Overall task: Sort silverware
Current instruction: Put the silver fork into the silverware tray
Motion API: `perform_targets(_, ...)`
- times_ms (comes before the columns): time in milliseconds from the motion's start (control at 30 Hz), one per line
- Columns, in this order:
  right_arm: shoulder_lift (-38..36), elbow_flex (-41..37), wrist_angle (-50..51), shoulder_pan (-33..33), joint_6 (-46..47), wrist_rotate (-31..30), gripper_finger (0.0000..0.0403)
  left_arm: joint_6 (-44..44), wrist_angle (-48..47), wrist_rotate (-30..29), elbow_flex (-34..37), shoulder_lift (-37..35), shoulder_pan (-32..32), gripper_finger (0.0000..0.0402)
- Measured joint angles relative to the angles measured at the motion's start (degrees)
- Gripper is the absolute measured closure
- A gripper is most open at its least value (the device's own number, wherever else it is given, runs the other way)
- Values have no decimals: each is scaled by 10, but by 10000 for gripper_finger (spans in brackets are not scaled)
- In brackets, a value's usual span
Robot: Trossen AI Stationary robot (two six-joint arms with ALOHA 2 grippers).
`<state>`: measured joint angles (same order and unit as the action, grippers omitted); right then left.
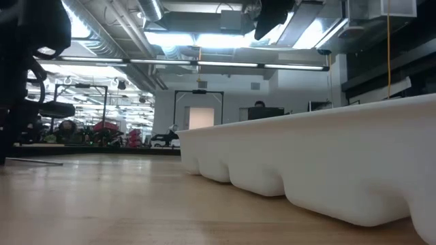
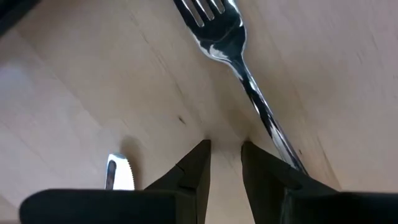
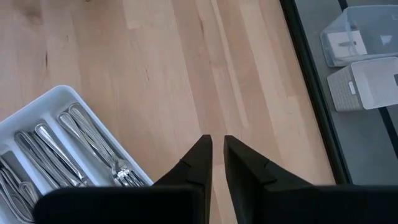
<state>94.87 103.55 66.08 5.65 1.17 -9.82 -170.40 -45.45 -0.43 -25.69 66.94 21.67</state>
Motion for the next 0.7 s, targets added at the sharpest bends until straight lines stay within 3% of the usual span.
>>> perform_targets(567,0,0,-5,0,0,0,356,46,34,26,-19,-2,5,322)
perform_targets(700,0,0,-5,0,0,0,356,0,0,28,-19,-2,3,322)
